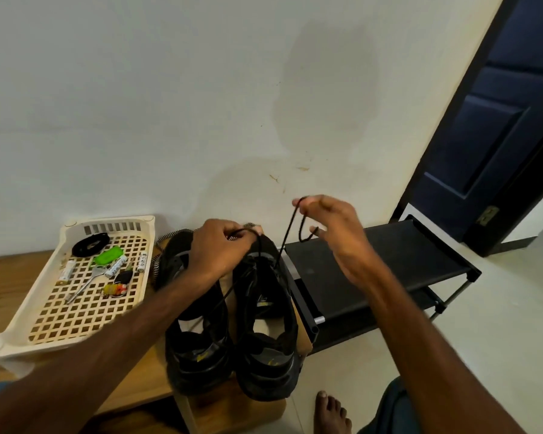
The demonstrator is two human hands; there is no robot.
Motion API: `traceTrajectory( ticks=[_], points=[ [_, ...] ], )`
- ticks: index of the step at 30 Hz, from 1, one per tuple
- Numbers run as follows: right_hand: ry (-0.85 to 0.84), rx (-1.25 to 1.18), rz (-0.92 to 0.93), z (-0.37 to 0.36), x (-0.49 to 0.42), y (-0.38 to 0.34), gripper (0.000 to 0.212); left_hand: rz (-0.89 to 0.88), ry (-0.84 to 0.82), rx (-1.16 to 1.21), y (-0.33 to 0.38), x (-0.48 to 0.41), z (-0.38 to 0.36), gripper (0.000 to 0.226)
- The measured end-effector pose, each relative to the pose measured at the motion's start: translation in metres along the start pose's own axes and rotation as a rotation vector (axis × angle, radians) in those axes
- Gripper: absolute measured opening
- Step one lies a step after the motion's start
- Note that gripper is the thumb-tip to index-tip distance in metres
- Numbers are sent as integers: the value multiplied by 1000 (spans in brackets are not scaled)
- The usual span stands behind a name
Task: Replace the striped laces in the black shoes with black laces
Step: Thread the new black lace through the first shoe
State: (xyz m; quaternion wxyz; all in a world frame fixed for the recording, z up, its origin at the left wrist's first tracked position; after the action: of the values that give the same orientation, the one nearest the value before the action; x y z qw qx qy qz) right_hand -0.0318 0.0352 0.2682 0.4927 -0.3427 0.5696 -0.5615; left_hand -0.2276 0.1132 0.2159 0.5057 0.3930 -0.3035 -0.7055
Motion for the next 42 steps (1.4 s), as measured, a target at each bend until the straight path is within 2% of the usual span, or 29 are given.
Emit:
traceTrajectory(
  ticks=[2, 3, 4, 5, 7, 8, 9, 10, 12, 14, 18, 21, 24, 28, 29, 30, 33, 34, 35, 37, 39, 40, 42],
  points=[
    [41, -662, -82, 10, 2, -7, 18, 20, -42, -84, -6, 0, -1, 15],
    [72, -764, -112, 15, 2, -7, 16, 40, -42, -94, -8, -1, 1, 14],
    [92, -673, -136, 18, 2, -7, 16, 66, -33, -74, -8, -3, 4, 13],
    [79, -413, -138, 20, 3, -4, 17, 89, -21, -28, -6, -4, 8, 11],
    [-70, 366, -85, 11, 5, 8, 17, 104, -18, 100, -1, -6, 14, 8],
    [-188, 678, -78, 3, 6, 18, 18, 100, -36, 166, 3, -5, 15, 7],
    [-292, 850, -114, -5, 8, 27, 22, 90, -64, 225, 8, -2, 13, 8],
    [-352, 895, -156, -11, 9, 33, 25, 73, -101, 264, 12, 2, 9, 10],
    [-339, 852, -174, -18, 8, 34, 30, 10, -176, 235, 16, 9, -2, 14],
    [-194, 729, -123, -14, 2, 25, 27, -46, -225, 136, 16, 12, -10, 19],
    [80, 222, 13, 1, 1, 3, 15, -61, -312, 2, 7, 12, -17, 40],
    [243, -29, 87, 13, 2, -9, 15, -149, -381, -213, 1, 16, -19, 56],
    [373, -197, 103, 27, 2, -13, 14, -193, -351, -302, -3, 17, -20, 56],
    [440, -474, 76, 42, 4, -13, 20, -127, -336, -325, -3, 16, -22, 53],
    [410, -441, 63, 44, 3, -12, 18, -127, -331, -331, -4, 16, -22, 54],
    [346, -287, 38, 45, 3, -10, 16, -133, -326, -338, -4, 16, -21, 54],
    [1, 534, -141, 41, 7, 12, 19, -190, -290, -397, -3, 16, -19, 51],
    [-83, 706, -217, 39, 9, 19, 20, -226, -264, -433, -2, 16, -17, 45],
    [-112, 780, -259, 35, 11, 23, 21, -261, -234, -444, 0, 16, -15, 38],
    [-35, 765, -222, 31, 11, 23, 22, -315, -170, -356, 9, 17, -11, 23],
    [70, 603, -171, 29, 9, 17, 21, -329, -120, -192, 21, 21, -7, 13],
    [73, 475, -186, 28, 9, 14, 21, -313, -128, -100, 28, 24, -6, 13],
    [-24, 213, -283, 22, 12, 10, 23, -284, -203, 71, 40, 30, -8, 16]
  ],
)
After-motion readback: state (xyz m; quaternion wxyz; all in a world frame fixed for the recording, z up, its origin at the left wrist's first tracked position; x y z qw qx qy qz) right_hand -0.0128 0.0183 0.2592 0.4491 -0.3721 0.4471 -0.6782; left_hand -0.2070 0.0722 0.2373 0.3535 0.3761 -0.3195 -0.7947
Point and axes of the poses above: each hand's wrist, its own x-axis away from the middle knuckle, its own z-axis out of the back of the hand, y = z × x, the point moved 2 cm from there along -x, towards the middle knuckle, and after that the axes turned 1 degree about -x, right-handed, at the moved point
